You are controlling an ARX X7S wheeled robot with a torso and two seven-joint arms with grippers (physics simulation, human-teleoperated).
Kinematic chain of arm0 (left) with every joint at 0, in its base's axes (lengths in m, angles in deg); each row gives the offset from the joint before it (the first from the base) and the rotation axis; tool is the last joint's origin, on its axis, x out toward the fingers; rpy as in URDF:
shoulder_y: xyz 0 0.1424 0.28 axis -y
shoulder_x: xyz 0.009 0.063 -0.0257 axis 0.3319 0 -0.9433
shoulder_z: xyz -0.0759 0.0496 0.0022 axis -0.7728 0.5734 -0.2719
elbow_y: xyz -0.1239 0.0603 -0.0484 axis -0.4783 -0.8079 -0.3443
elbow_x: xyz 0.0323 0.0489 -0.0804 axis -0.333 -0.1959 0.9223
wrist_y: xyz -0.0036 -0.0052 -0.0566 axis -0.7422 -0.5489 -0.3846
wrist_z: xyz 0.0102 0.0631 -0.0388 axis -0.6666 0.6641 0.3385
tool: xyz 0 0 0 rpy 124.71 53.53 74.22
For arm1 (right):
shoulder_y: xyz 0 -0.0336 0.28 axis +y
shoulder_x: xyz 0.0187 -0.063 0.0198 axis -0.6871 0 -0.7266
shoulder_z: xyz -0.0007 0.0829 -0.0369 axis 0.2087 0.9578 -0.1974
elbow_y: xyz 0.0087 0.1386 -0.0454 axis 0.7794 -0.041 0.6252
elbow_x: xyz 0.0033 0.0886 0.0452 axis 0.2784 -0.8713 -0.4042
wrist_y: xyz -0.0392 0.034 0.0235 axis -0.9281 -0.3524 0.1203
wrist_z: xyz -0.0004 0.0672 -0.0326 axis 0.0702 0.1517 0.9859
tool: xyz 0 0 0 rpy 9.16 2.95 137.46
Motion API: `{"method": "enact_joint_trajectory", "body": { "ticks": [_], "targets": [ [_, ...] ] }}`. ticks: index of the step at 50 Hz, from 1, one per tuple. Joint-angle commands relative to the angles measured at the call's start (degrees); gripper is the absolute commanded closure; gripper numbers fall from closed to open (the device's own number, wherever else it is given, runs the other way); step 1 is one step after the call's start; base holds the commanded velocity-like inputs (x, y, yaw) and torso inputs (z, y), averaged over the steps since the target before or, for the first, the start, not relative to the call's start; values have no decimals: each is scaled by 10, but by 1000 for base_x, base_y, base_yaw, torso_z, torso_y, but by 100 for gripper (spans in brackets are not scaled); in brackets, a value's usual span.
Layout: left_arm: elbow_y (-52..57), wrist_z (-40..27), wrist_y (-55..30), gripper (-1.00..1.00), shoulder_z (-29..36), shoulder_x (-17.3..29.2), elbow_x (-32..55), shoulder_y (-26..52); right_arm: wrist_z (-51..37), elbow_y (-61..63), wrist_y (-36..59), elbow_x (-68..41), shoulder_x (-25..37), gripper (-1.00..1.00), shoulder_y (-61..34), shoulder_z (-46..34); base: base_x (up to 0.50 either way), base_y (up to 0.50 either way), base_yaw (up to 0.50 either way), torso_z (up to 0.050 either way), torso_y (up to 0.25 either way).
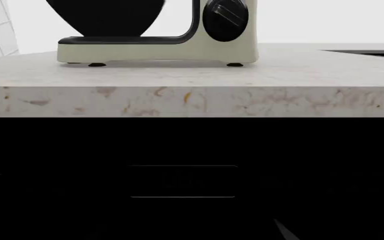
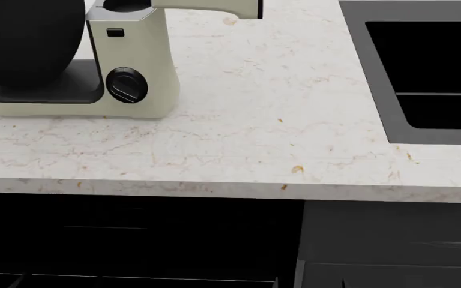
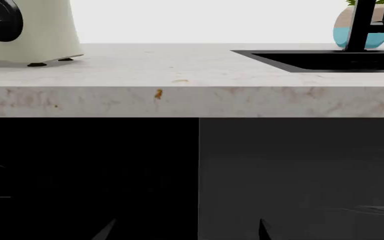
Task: Close the stand mixer head.
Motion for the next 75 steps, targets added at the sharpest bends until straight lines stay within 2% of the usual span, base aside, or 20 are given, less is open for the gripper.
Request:
{"method": "enact_joint_trajectory", "body": {
  "ticks": [1, 9, 18, 26, 29, 30, 32, 34, 36, 38, 41, 44, 46, 49, 56, 57, 60, 75],
  "targets": [
    [-3, -9, 0, -100, 9, 9, 9, 2, -7, -3, -1, -6, 6, -100, -2, -7, 0, 0, 0, 0, 0],
    [13, -15, 46, -100, 14, 25, 52, -6, -49, 6, 0, -12, 20, -100, 2, -16, 0, 0, 0, 19, 0],
    [20, -15, 51, -100, 27, 36, 69, -10, -69, 7, -14, -41, 27, -100, 4, -12, 0, 0, 0, 50, 0],
    [33, -9, 71, -100, 48, 48, 65, -23, -99, 11, -11, -36, 32, -100, 0, -15, 0, 0, 0, 50, 0],
    [27, 2, 110, -100, 57, 52, 63, -25, -103, 22, -14, -30, 35, -100, 0, -25, 0, 0, 0, 50, 0],
    [34, -10, 134, -100, 62, 54, 31, -24, -109, 53, 9, -22, 38, -100, -1, -27, 0, 0, 0, 50, 0],
    [151, -23, 42, -100, 53, 63, 28, 11, -113, 223, 132, -5, 57, -100, -23, -27, 0, 0, 0, 50, 0],
    [236, -29, -42, -100, 37, 68, 54, 50, -111, 326, 232, -8, 71, -100, -66, -19, 0, 0, 0, 50, 0],
    [284, -38, -67, -100, 30, 72, 53, 83, -108, 379, 300, -18, 78, -100, -114, -3, 0, 0, 0, 50, 0],
    [329, -48, -111, -100, 22, 75, 61, 110, -107, 401, 326, -27, 82, -100, -143, 7, 0, 0, 0, 50, 0],
    [340, -53, -120, -100, 9, 79, 71, 130, -106, 429, 359, -25, 93, -100, -170, 5, 0, 0, 0, 50, 0],
    [335, -58, -115, -100, 8, 87, 57, 126, -101, 433, 357, -36, 93, -100, -167, 11, 0, 0, 0, 50, 0],
    [330, -56, -163, -100, -12, 89, 92, 129, -96, 429, 359, -36, 101, -100, -154, 6, 0, 0, 0, 50, 0],
    [311, -55, -119, -100, -16, 100, 74, 131, -100, 443, 358, -23, 112, -100, -144, 2, 82, 478, 0, 0, 0],
    [350, -79, -139, -100, -34, 102, 72, 131, -103, 469, 362, -26, 118, -100, -142, 0, 93, 500, 0, 0, 0],
    [347, -102, -127, -100, -33, 98, 39, 134, -100, 470, 358, -35, 117, -100, -141, 8, 90, 500, 0, 0, 0],
    [346, -103, -149, -100, -44, 94, 62, 143, -102, 476, 348, -29, 123, -100, -139, 4, 158, 500, 0, 0, 0],
    [379, -97, -157, -100, -33, 109, 74, 132, -103, 492, 334, -12, 144, -100, -136, -22, 497, 20, 0, 0, 0]
  ]
}}
